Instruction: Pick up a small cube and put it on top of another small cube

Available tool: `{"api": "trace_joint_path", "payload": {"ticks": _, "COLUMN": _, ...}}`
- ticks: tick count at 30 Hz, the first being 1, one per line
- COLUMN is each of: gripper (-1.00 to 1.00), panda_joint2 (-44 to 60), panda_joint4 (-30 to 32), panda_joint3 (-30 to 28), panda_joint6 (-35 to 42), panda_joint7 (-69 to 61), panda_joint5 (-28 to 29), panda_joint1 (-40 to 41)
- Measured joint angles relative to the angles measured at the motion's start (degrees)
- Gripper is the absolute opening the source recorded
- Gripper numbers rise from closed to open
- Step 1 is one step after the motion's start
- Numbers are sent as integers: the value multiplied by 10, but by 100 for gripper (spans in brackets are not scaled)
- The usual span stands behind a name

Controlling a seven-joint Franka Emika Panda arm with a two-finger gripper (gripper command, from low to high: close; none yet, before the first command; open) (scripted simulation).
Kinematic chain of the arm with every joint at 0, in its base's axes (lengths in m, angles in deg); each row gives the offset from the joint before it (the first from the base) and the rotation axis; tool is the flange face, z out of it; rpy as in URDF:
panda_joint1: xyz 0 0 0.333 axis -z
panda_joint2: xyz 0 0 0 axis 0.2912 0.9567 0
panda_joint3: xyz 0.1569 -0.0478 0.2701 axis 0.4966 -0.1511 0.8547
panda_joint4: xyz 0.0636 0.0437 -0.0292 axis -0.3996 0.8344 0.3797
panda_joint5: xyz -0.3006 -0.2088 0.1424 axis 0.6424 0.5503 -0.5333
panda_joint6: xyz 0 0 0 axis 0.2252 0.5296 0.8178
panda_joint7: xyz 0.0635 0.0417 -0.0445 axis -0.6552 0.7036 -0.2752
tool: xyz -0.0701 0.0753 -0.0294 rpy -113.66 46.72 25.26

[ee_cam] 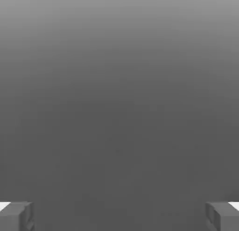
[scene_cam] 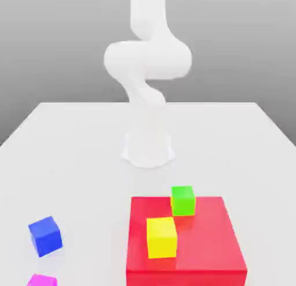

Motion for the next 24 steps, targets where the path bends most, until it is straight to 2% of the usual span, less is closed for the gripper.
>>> {"api": "trace_joint_path", "payload": {"ticks": 14, "gripper": 0, "panda_joint2": 294, "panda_joint4": -31, "panda_joint3": -86, "panda_joint6": -67, "panda_joint7": -87, "panda_joint5": -63, "panda_joint1": -4}}
{"api": "trace_joint_path", "payload": {"ticks": 24, "gripper": 0, "panda_joint2": 501, "panda_joint4": -53, "panda_joint3": -108, "panda_joint6": -115, "panda_joint7": -147, "panda_joint5": -106, "panda_joint1": 34}}
